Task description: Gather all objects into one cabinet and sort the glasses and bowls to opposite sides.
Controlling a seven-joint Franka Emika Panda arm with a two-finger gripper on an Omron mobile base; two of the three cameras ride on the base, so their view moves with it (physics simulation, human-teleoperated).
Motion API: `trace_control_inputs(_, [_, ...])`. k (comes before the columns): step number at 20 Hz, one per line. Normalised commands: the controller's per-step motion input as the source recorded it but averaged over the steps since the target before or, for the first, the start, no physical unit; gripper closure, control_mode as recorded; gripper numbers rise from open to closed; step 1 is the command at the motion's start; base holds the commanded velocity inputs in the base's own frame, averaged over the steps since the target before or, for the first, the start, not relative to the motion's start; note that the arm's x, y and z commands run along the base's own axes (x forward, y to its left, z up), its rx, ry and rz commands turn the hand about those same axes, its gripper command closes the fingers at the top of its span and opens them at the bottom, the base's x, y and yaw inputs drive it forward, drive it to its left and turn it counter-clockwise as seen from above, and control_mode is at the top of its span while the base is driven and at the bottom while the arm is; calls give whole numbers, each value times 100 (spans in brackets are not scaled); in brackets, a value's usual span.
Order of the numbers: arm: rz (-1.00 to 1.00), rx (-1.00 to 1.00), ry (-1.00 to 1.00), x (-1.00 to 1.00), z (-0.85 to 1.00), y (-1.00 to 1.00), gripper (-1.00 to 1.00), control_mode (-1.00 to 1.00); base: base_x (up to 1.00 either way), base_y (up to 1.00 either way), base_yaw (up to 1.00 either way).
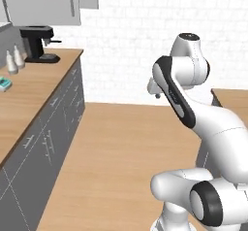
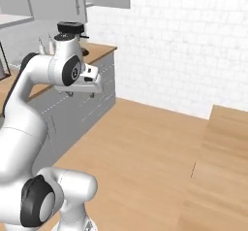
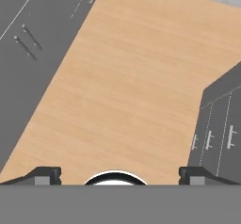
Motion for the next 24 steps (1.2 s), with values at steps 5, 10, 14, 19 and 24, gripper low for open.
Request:
trace_control_inputs(5, [0,0,0,0,0,0,-100,100,100,0,-4])
trace_control_inputs(10, [0,0,0,0,0,0,-100,100,100,0,-2])
trace_control_inputs(14, [0,0,0,0,0,0,-100,100,100,0,4])
trace_control_inputs(19, [0,0,0,0,0,0,-100,100,100,0,18])
trace_control_inputs(24, [0,0,0,0,0,0,-100,100,100,0,30])
